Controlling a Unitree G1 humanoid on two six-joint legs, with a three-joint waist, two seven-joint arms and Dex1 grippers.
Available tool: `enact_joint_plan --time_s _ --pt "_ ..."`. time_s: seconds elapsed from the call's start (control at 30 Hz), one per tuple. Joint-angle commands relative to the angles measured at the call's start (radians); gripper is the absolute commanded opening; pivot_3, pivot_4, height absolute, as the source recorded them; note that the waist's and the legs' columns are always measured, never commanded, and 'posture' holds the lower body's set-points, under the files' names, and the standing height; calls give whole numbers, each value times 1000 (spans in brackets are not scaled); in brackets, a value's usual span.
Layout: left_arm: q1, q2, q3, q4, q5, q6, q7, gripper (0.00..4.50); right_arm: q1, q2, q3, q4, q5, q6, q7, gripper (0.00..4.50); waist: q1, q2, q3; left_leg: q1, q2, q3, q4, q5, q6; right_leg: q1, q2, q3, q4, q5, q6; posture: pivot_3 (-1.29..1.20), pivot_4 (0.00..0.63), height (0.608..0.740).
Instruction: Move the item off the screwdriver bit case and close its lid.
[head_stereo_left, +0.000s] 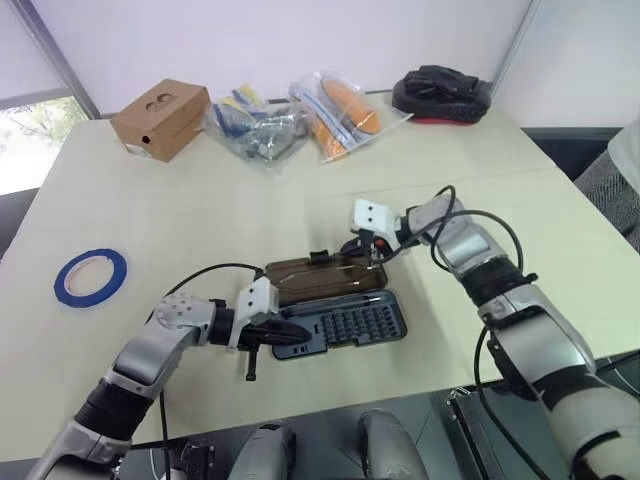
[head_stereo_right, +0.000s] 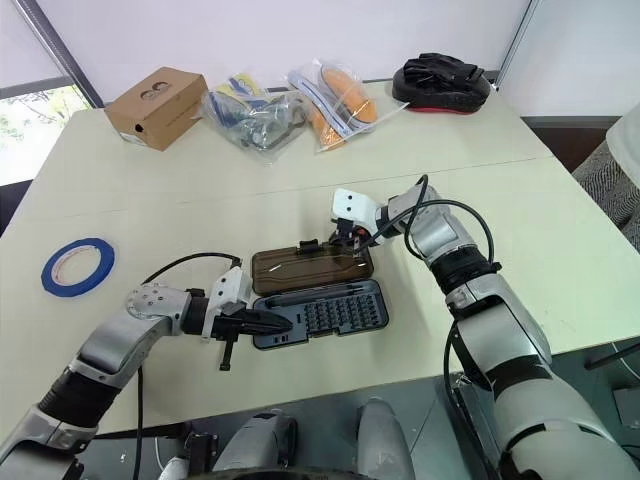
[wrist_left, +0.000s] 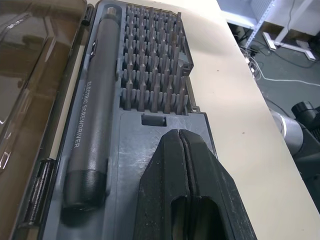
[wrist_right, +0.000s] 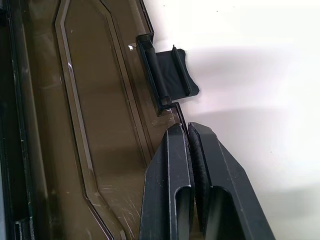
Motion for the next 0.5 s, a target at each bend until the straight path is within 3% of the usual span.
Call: enact_joint_plan --time_s 0.03,0.27,0.37,0.5 --pt "-6 2 16 23 14 7 27 0 32 -2 12 -29 -17 28 27 43 0 0 0 0 0 0 0 0 0 0 0 0 0 0 0 0 150 740" --pt "-13 -6 16 29 15 8 35 0 24 19 5 30 -36 9 31 43 0 0 0 0 0 0 0 0 0 0 0 0 0 0 0 0 150 740" --pt "-11 -5 16 24 14 10 41 0 13 36 -2 79 -45 4 16 973 0 0 0 0 0 0 0 0 0 0 0 0 0 0 0 0 150 740" --pt "-2 3 22 18 12 8 45 0 -15 48 -3 140 -63 -30 6 2984 1 0 0 0 0 0 0 0 0 0 0 0 0 0 0 0 150 740"
